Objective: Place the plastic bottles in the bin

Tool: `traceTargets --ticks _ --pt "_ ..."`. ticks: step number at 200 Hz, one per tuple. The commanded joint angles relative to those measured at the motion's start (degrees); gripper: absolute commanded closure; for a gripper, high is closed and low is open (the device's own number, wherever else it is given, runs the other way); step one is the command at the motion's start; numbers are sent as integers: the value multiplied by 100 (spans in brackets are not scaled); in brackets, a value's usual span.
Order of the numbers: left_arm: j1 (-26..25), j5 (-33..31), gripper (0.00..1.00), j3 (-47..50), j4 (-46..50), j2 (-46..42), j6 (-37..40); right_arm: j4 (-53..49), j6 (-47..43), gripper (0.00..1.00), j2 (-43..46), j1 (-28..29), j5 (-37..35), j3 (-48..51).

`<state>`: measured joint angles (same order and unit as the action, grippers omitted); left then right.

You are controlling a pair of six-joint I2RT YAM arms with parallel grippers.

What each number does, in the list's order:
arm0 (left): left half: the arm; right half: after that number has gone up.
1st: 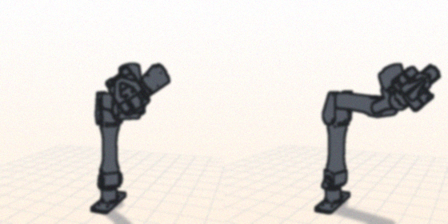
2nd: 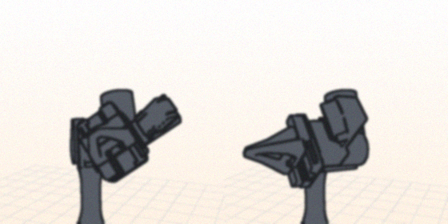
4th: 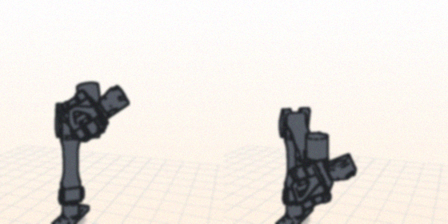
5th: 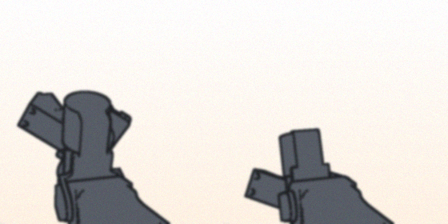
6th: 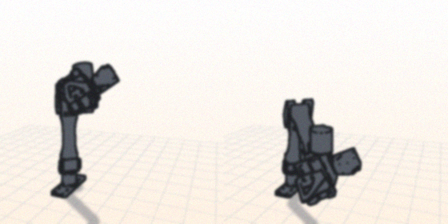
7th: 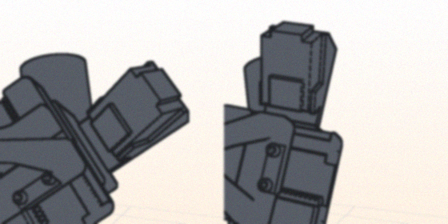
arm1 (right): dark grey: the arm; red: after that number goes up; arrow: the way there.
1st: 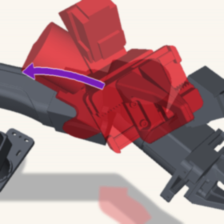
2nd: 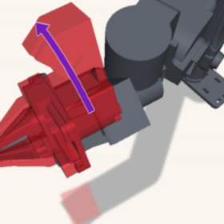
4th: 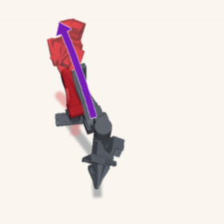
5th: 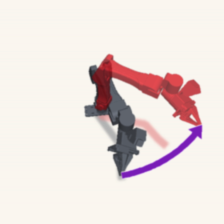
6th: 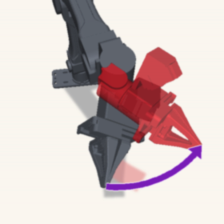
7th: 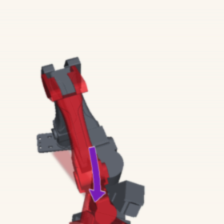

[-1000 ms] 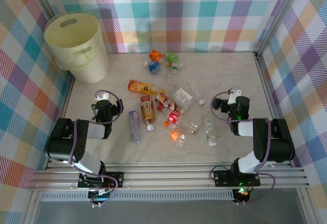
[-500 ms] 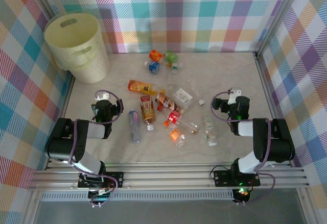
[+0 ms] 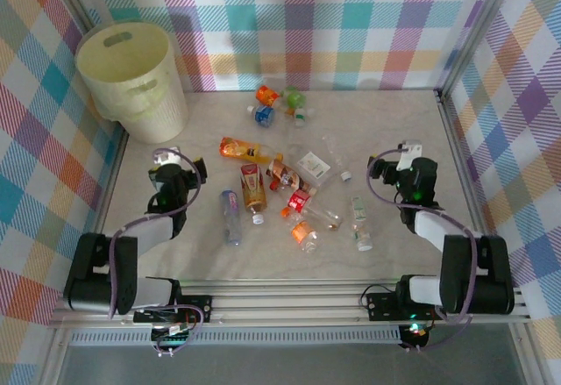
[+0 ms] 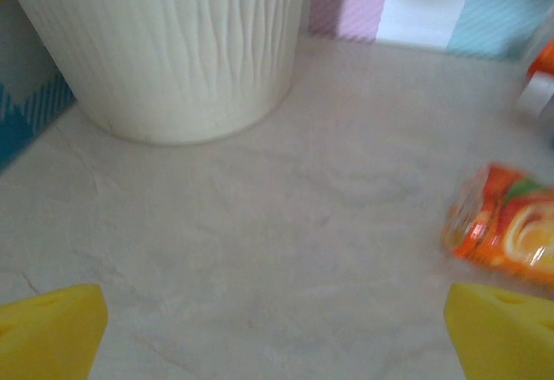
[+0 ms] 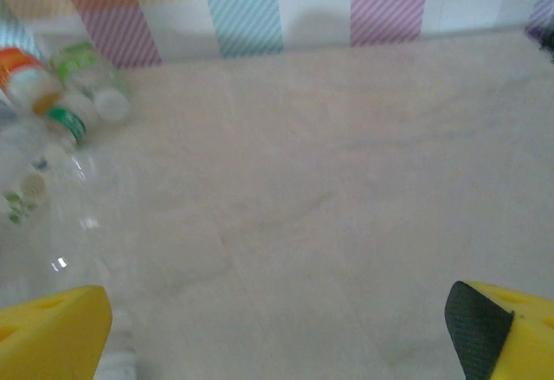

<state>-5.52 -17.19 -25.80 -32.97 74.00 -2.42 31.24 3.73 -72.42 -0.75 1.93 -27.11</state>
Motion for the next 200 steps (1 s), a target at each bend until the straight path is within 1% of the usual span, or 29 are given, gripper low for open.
traceTargets --ticks 1,22,39,50,66,78,92,108,118,129,146,172,200 --pt "-44 -84 0 -382 1100 -476 -616 -1527 667 0 273 28 24 -518" --pt "-133 -5 0 -794 2334 -878 -1557 -2988 1415 0 307 29 132 -995" --pt "-257 241 0 -1057 3147 -1091 -2156 -3831 1676 0 299 29 788 -1184" --pt "-362 267 0 -1172 3553 -1217 -2508 -4310 1733 0 252 66 1229 -1304" --pt "-419 401 0 -1211 3879 -1380 -3041 -4909 1810 0 200 249 1382 -1458" --pt "-424 606 0 -1160 3892 -1489 -3361 -5317 1792 0 207 453 1163 -1536" --pt "-424 934 0 -1162 3903 -1549 -3604 -5543 1819 0 215 672 899 -1544" --pt "-424 1253 0 -1221 3925 -1533 -3750 -5597 1709 0 108 908 1043 -1550" --pt "-430 1464 0 -1170 3755 -1566 -3781 -5735 1577 0 -76 1134 1061 -1665" --pt "-441 1597 0 -1130 3618 -1594 -3799 -5935 1524 1 -318 1421 648 -1822" --pt "-450 1619 0 -1161 3654 -1629 -3818 -6079 1545 3 -681 1736 -78 -2016" --pt "-472 1865 0 -1169 3613 -1637 -3793 -6223 1590 7 -1055 1943 -586 -2221" --pt "-551 2299 0 -1043 3292 -1580 -3878 -6290 1797 12 -1210 1964 -993 -2273"
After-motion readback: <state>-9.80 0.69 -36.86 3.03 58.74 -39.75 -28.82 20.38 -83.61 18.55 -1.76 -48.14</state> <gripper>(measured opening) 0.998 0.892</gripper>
